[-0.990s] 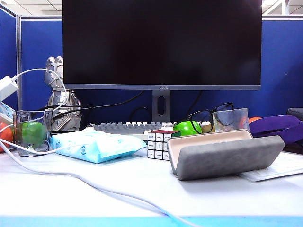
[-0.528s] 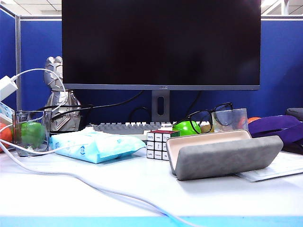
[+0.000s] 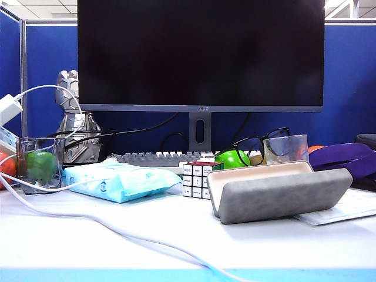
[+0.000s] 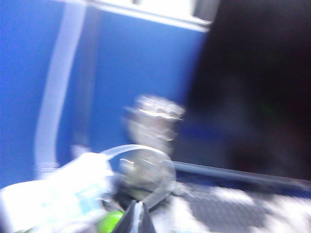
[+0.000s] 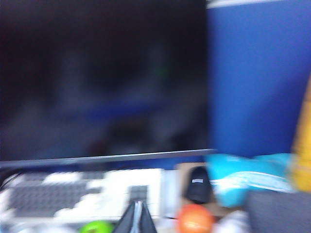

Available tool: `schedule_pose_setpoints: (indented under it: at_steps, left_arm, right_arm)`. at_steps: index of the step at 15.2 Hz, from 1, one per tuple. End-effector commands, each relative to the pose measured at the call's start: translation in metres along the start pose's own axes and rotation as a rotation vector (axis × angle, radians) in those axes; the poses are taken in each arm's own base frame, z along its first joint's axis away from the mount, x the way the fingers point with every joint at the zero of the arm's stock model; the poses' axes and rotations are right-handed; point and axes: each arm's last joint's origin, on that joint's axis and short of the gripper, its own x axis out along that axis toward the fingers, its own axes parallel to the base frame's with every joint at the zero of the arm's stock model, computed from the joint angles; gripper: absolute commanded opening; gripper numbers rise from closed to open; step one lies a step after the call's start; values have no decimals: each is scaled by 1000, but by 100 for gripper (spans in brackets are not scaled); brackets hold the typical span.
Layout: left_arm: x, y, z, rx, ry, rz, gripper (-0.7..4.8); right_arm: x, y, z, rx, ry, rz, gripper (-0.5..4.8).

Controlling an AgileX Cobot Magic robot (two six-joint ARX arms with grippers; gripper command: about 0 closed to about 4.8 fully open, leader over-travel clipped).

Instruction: Pick up the glasses, fold the temples of the glasses, place the glasses into the glasses case, and finally close the glasses case.

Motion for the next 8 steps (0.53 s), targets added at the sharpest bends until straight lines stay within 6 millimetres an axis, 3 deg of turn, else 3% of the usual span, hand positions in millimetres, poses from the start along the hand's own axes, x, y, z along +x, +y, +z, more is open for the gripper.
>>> schedule_pose_setpoints:
  at_steps: [1, 3, 5, 6, 8]
  left_arm:
    - [27, -13, 33, -5, 59, -259, -6]
    - [45, -20, 43, -16, 125, -410, -6]
    - [57, -36, 40, -27, 171, -542, -6]
    - [65, -52, 27, -32, 256, -621, -6]
    - [66, -68, 9, -5, 378, -667, -6]
  right_arm:
    - [40, 6, 21, -1, 120, 104, -1]
    - [66, 10, 26, -19, 167, 189, -1]
    - [88, 11, 23, -1, 271, 239, -1]
    - [104, 11, 12, 12, 342, 255, -1]
    - [114, 9, 4, 17, 379, 246, -1]
